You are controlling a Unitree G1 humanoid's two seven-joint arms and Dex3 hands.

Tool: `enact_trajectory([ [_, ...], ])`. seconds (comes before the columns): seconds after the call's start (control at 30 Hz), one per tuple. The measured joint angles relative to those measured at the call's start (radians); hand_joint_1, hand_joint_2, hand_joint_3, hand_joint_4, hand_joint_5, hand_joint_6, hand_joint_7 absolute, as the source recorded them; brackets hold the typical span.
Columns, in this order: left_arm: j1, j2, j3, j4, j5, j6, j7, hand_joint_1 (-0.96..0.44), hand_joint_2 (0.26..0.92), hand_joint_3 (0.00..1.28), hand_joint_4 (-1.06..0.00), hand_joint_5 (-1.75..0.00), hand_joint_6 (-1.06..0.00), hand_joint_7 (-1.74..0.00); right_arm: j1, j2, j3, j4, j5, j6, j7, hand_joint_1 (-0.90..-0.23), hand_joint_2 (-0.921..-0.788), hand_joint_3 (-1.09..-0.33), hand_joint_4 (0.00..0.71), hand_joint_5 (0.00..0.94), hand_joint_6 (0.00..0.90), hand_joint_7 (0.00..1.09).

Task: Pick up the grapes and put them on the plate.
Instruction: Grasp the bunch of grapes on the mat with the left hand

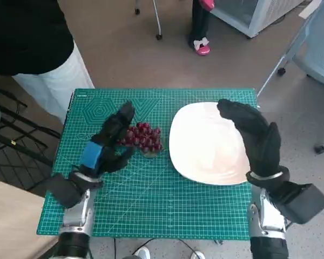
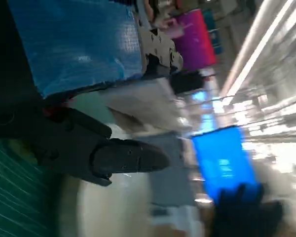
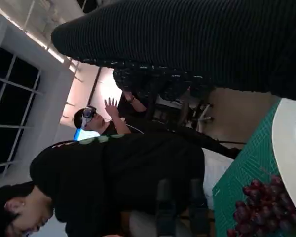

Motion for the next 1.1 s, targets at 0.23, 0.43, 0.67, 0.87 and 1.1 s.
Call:
enact_trajectory([
  [0.23,0.007,0.069,-0.037,-0.092,0.299,0.122,0.128,-0.44,0.718,0.01,0.00,0.00,-0.07,-0.03,0.000,0.000,0.000,-0.001,0.000,0.000,0.000,-0.624,-0.921,-0.890,0.367,0.003,-0.001,0.48],
  [0.43,0.009,0.121,-0.110,-0.189,0.561,0.268,0.203,-0.32,0.688,0.00,0.00,0.00,-0.10,-0.02,0.000,0.000,0.000,-0.001,0.000,0.002,0.000,-0.618,-0.921,-0.891,0.367,0.003,-0.001,0.48],
  [0.67,0.009,0.149,-0.213,-0.292,0.723,0.473,0.192,-0.27,0.684,0.00,0.00,0.00,-0.11,-0.02,0.002,0.000,0.000,0.000,0.001,0.014,0.002,-0.613,-0.921,-0.892,0.367,0.003,-0.001,0.48],
  [0.87,0.004,0.151,-0.255,-0.312,0.731,0.585,0.145,-0.24,0.684,0.00,0.00,0.00,-0.12,-0.01,0.003,0.000,0.000,-0.001,0.001,0.019,0.003,-0.613,-0.921,-0.892,0.367,0.002,-0.001,0.48],
  [1.1,0.003,0.165,-0.278,-0.321,0.723,0.636,0.134,-0.22,0.683,0.00,0.00,0.00,-0.12,-0.01,0.005,0.000,-0.002,-0.001,0.001,0.020,0.003,-0.613,-0.921,-0.892,0.367,0.002,-0.001,0.48],
])
